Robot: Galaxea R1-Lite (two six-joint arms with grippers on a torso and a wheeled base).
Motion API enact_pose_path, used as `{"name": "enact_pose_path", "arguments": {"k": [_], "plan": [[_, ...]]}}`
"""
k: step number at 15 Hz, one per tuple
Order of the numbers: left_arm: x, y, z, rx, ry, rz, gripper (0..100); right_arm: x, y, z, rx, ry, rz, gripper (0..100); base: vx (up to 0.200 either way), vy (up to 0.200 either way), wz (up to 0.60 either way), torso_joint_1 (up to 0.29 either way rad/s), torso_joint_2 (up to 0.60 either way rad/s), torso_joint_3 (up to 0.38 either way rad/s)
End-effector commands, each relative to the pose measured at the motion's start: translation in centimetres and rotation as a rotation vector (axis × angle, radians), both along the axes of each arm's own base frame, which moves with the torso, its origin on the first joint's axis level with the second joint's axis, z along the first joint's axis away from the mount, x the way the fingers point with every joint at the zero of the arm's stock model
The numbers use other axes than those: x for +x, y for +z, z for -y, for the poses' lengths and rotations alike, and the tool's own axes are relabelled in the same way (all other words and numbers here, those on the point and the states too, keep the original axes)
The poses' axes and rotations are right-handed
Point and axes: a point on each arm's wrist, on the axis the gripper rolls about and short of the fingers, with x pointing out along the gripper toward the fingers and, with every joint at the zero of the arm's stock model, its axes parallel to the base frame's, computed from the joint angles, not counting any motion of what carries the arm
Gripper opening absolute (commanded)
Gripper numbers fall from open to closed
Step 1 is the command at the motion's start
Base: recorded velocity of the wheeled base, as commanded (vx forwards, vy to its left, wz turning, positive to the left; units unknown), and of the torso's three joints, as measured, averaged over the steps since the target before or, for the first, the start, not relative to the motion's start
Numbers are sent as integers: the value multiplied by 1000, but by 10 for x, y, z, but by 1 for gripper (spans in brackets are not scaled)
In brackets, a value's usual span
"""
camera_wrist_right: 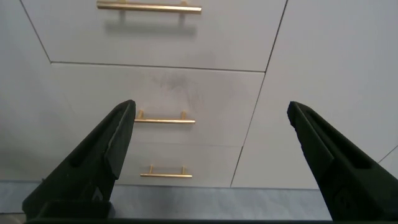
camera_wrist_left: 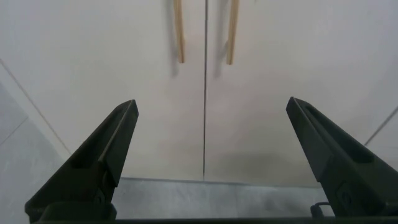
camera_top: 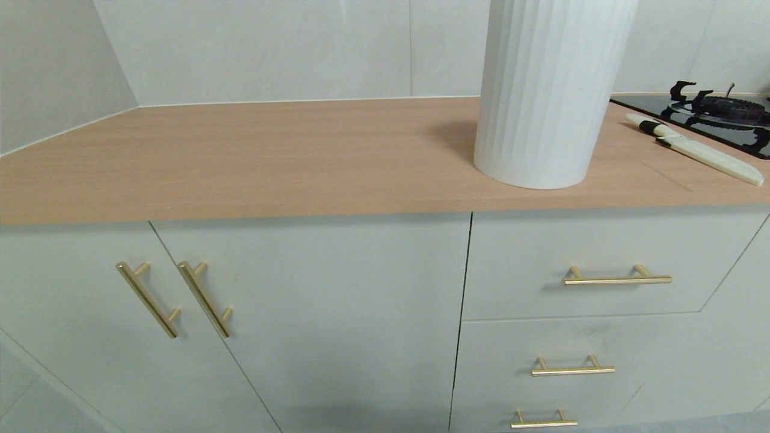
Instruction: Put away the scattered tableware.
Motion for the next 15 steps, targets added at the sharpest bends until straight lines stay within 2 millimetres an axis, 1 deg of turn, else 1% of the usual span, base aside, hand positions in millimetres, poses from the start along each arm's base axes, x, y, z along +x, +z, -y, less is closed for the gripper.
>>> {"name": "enact_pose_path", "arguments": {"k": [1,2,11,15], "plan": [[0,0,0,-1,0,1,100,0,0,0,0,0,-1,100,0,0,0,0,0,0],[0,0,0,-1,0,1,100,0,0,0,0,0,-1,100,0,0,0,0,0,0],[0,0,0,-1,0,1,100,0,0,0,-2,0,-1,100,0,-200,0,2,3,2],[0,0,0,-1,0,1,100,0,0,0,-2,2,-1,100,0,0,0,0,0,0]]}}
